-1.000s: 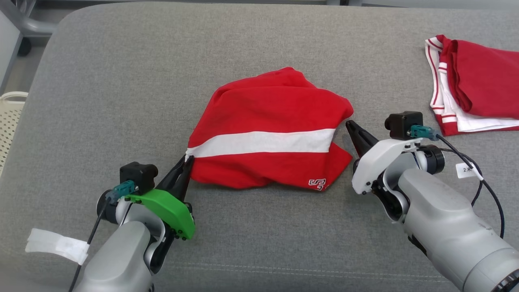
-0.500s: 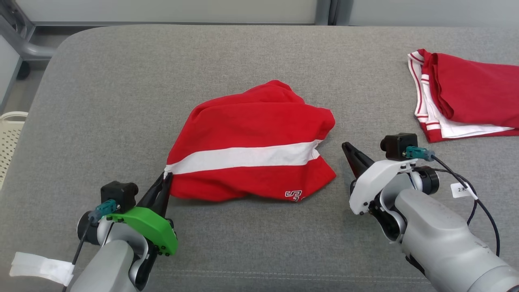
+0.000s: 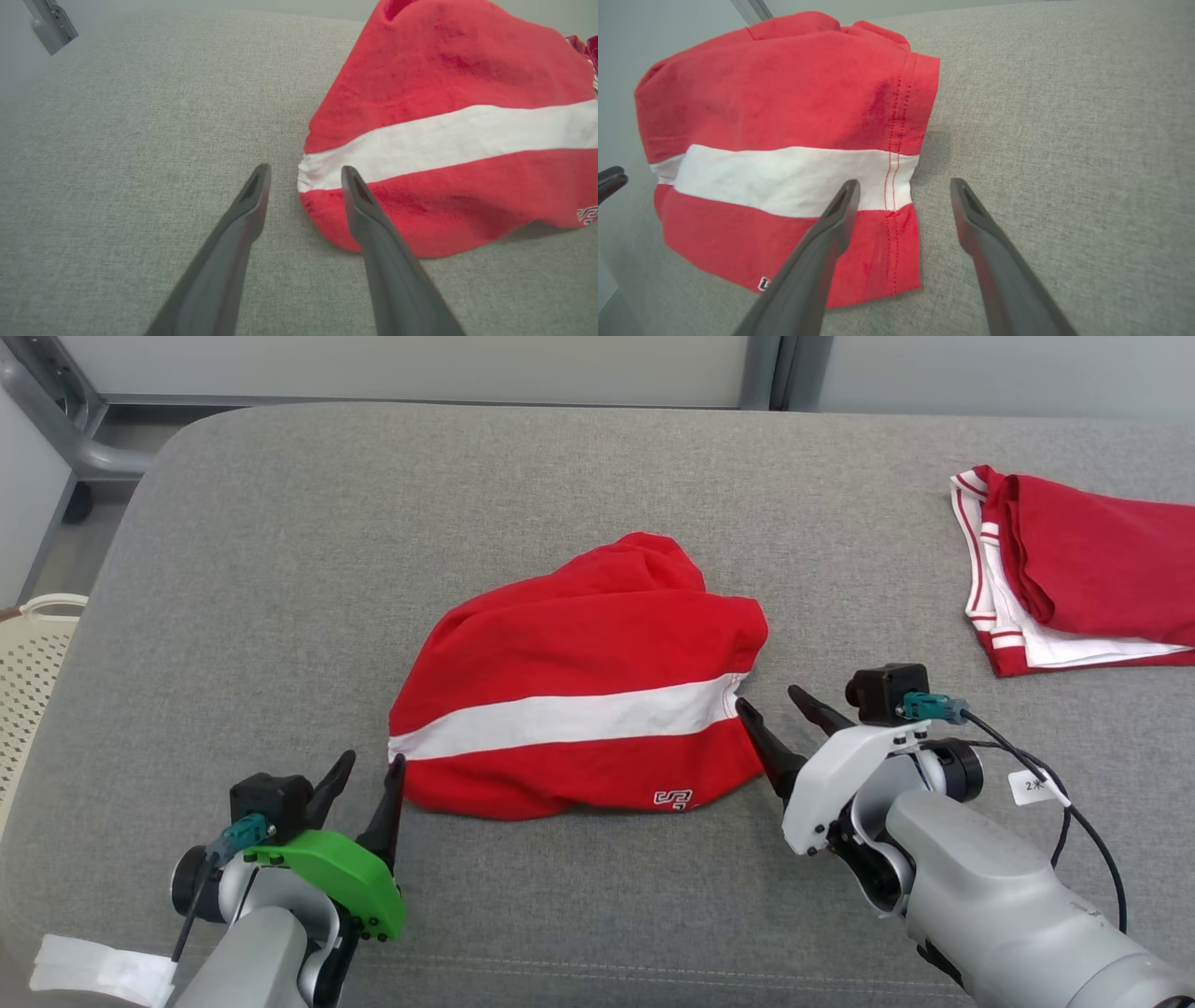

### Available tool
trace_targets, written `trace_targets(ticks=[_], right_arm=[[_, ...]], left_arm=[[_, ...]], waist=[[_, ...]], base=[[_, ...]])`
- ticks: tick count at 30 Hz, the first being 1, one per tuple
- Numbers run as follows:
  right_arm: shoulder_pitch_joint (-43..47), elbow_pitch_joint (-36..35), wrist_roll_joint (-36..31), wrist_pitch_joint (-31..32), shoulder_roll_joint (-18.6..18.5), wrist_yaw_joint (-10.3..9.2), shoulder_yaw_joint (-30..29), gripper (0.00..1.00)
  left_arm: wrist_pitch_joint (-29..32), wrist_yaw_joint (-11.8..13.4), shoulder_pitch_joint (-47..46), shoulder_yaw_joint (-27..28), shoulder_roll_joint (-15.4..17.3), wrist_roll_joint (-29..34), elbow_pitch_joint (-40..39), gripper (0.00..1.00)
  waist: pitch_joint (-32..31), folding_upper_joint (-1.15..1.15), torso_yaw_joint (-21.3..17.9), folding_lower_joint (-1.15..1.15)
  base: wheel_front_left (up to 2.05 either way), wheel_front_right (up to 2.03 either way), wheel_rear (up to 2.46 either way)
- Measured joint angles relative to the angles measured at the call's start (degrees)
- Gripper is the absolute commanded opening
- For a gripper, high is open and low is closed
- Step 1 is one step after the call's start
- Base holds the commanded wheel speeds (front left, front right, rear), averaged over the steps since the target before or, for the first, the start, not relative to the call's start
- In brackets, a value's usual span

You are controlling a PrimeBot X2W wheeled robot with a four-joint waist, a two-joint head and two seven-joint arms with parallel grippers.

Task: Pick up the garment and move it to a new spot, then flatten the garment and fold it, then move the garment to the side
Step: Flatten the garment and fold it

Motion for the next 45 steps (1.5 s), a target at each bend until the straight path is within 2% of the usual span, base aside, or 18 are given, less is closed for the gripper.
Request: trace_targets(ticks=[7,14,31,32,33,34,35,41,45], right_arm=[[-1.4,1.3,0.4,0.0,0.0,0.00,2.4,1.00],[-4.0,5.4,1.0,0.0,1.7,0.00,4.7,1.00],[-9.3,10.1,5.1,0.1,3.7,0.00,11.1,1.00],[-9.3,10.1,5.1,0.1,3.7,0.00,11.1,0.80],[-9.5,10.0,5.3,0.1,3.7,0.00,11.4,0.29],[-9.6,10.0,5.6,0.1,3.8,0.00,11.7,0.00],[-9.7,9.9,5.9,0.1,3.7,0.00,12.0,0.00],[-10.2,9.0,7.1,0.1,3.3,0.00,13.4,0.00],[-10.2,7.2,7.4,0.0,1.8,0.00,12.8,0.00]], left_arm=[[0.0,0.0,0.8,1.2,-1.3,1.5,0.0,1.00],[0.0,0.0,-0.4,-0.7,-1.9,1.3,0.8,1.00],[0.0,0.0,-8.1,-7.3,-1.7,-6.3,6.3,1.00],[0.0,0.0,-8.1,-7.3,-1.7,-6.3,6.3,1.00],[0.0,0.0,-8.3,-7.7,-1.7,-6.8,6.2,0.80],[0.0,0.0,-8.5,-8.3,-1.8,-7.5,6.3,0.37],[0.0,0.0,-8.6,-8.9,-1.8,-7.8,6.4,0.00],[0.0,0.0,-9.1,-10.5,-1.4,-9.7,6.0,0.00],[0.0,0.0,-9.1,-10.1,-0.4,-9.8,5.3,0.00]], waist=[[-0.3,0.00,0.7,0.00],[0.9,0.00,1.2,0.00],[6.0,0.00,1.8,0.00],[6.0,0.00,1.8,0.00],[6.2,0.00,1.8,0.00],[6.4,0.00,1.8,0.00],[6.5,0.00,1.8,0.00],[6.7,0.00,2.1,0.00],[6.1,0.00,2.0,0.00]], base=[[0.00,0.00,0.00],[0.00,0.00,0.00],[0.00,0.00,0.00],[0.00,0.00,0.00],[0.00,0.00,0.00],[0.00,0.00,0.00],[0.00,0.00,0.00],[0.00,0.00,0.00],[0.00,0.00,0.00]])
